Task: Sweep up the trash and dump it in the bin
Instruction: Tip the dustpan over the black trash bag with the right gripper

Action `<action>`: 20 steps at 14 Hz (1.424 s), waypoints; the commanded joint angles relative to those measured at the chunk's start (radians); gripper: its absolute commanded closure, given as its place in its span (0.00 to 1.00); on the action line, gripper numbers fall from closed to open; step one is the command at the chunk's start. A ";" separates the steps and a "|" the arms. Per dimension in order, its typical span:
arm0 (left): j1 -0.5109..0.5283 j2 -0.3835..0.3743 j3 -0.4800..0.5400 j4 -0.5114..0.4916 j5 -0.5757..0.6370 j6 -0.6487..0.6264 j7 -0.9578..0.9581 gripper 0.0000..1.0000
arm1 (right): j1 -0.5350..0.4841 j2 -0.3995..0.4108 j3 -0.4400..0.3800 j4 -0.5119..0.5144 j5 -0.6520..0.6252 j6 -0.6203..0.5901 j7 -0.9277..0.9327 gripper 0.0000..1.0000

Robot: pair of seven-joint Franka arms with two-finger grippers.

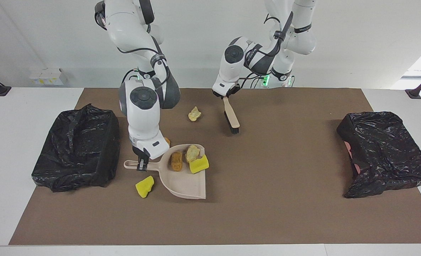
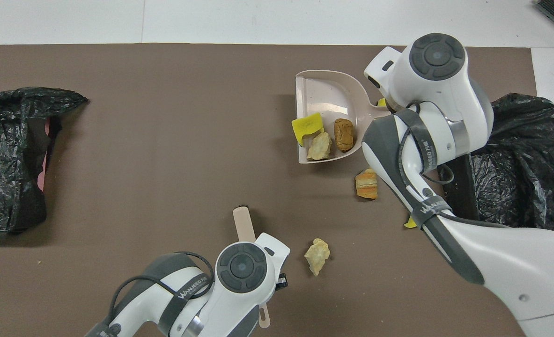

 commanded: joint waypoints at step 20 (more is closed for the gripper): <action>0.407 0.008 0.024 0.328 0.080 -0.194 0.352 0.00 | -0.585 -0.343 0.005 -0.309 -0.233 0.124 -0.583 1.00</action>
